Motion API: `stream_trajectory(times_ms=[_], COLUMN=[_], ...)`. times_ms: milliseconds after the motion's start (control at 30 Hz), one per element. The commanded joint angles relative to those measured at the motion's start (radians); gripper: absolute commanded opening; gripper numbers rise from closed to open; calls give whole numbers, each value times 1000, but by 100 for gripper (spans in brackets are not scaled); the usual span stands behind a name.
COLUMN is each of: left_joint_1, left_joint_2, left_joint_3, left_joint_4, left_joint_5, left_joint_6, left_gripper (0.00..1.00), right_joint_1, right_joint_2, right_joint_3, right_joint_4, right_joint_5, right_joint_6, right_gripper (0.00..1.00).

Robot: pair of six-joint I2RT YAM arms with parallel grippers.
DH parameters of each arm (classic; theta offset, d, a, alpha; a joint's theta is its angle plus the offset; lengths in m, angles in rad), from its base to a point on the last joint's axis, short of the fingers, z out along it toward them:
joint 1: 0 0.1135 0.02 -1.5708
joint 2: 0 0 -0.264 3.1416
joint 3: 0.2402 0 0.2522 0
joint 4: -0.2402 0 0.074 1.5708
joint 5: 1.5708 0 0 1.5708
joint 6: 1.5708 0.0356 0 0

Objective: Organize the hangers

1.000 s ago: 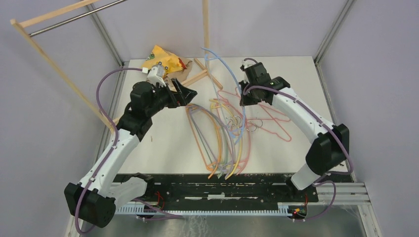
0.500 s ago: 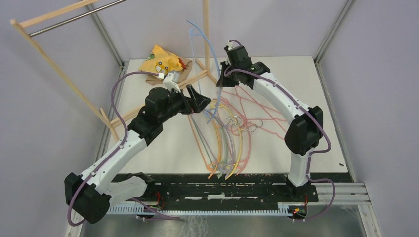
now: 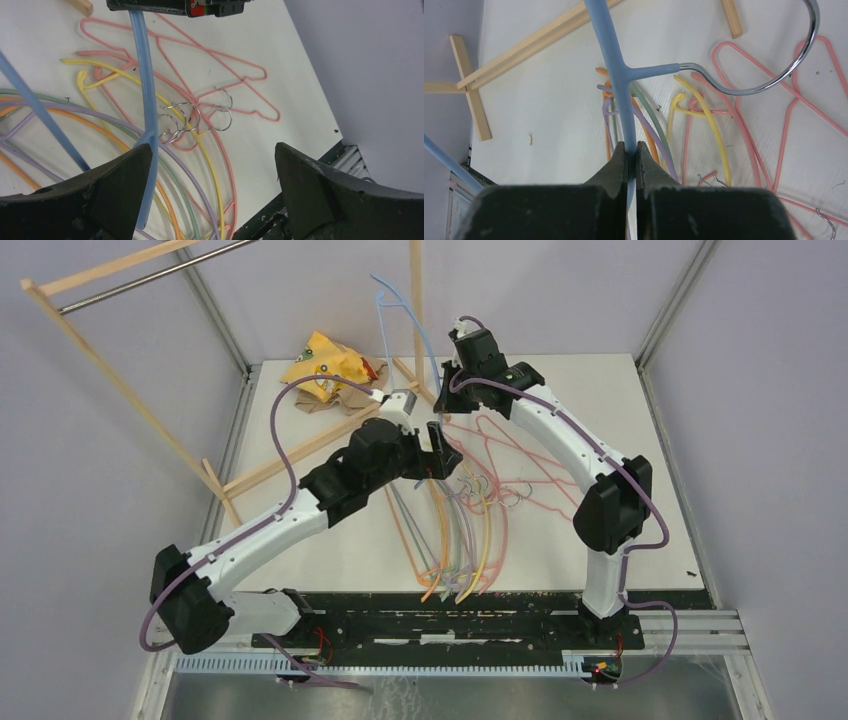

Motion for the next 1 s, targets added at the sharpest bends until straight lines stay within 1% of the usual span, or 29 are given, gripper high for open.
stream_trajectory(times_ms=[0,200,500,667,767,967], left_joint_1=[-51,-71,-75,-75,-75,-76], left_joint_2=[98,193,269,254,214,125], left_joint_3=[87,105,128,167,168,158], left_joint_4=[-55,-87,-87,-49,-14,-13], left_joint_5=[-114,-250,-447,-392,-337,-294], left_joint_6=[95,121,133,132,110,70], left_gripper=[99,99,99,99,100,99], right_joint_1=[4,10,10,10,11,11], right_joint_2=[-44,-83,-164,-183,-174,-160], right_joint_3=[52,55,7,-22,-19,-27], right_joint_4=[24,1,-38,-43,-51,-56], right_joint_5=[13,12,-18,10,35,99], right_joint_6=[-23,-47,-63,-79,-89,-96], right_gripper=[1,1,1,1,1,1])
